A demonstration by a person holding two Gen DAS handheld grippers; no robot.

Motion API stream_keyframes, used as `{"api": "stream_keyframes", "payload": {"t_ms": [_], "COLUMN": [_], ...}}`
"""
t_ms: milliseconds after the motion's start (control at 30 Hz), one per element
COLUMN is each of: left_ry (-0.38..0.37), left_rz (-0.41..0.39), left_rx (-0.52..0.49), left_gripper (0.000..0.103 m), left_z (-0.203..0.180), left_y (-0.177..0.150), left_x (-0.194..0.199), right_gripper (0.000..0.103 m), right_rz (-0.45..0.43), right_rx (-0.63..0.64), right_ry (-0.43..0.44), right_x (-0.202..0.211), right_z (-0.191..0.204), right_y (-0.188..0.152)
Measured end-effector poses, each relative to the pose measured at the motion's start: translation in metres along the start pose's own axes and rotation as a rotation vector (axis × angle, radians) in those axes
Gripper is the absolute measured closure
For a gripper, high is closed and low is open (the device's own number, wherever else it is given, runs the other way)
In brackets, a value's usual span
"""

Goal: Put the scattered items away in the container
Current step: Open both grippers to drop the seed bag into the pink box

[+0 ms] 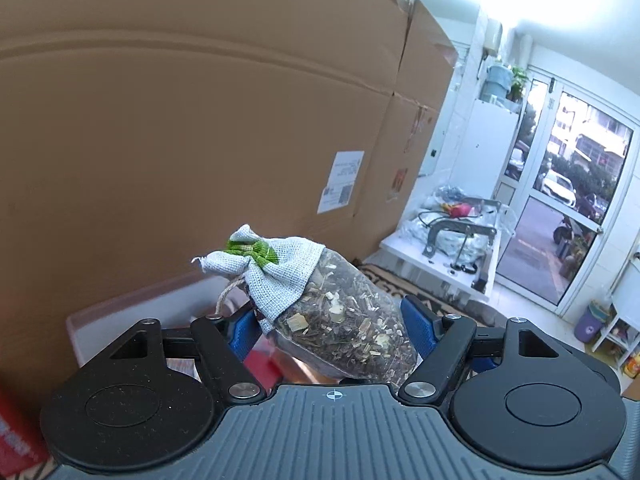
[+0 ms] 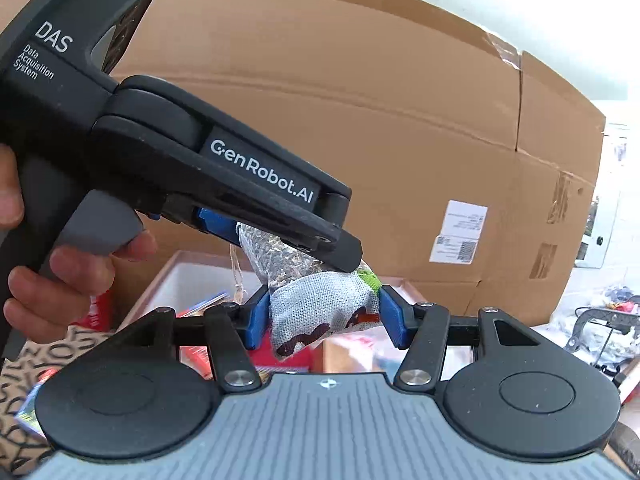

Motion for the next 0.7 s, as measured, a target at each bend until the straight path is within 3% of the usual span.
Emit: {"api": "stream_keyframes", "payload": {"t_ms": [167,233,267,300,333,367,500,700], "left_ry": [0.005,0.065,0.113,0.137,0.160,0.158,0.191,0.219], "left_rz": [0.025,0.032,0.036,0.047,0.059,0.073,0.077,0.054], "left_rx": [-0.005,0.018,0.041,0.058,0.075,0.077,0.065,0.021], "left_gripper": [0.022,0.000,0.000,0.000,0.000,0.000,0.000,0.000], "left_z": [0.005,0.016,0.024,0.030,0.036,0.040,0.050,0.045], "left_y": [0.017,0.017,0.015,0.011,0.007,0.002,-0.008,-0.013], "left_x": [-0.033,-0.045,-0.047,-0.048,-0.049,-0.048,-0.043,-0.028], "right_gripper": [0.042,0.038,0.032,0.016,0.012,0.012,0.012,0.004], "right_rz": [0.005,0.030,0.042,0.055,0.057,0.042,0.017,0.022], "right_rx": [0.014,0.003,0.008,0.014,0.028,0.043,0.029,0.075], "right_ry": [-0.047,-0.067,-0.101,-0.135,-0.172,-0.192,-0.141,-0.119], "right_x": [-0.025,-0.041,-0.047,-0.053,-0.052,-0.048,-0.029,-0.015], "right_z": [-0.023,-0.032,-0.038,-0.043,-0.047,-0.048,-0.045,-0.033], "right_y": [0.002,-0.002,-0.007,-0.013,-0.016,-0.018,-0.023,-0.025]}}
Point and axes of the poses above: each gripper's, at about its wrist camera, not at the fingertips, and x roughly against the way its jaws point, z to its left, y to its top, the point moved 10 cm from there along -x, roughly the way its jaws point, and after that the axes turned 1 degree about -x, right-handed, at the moved point
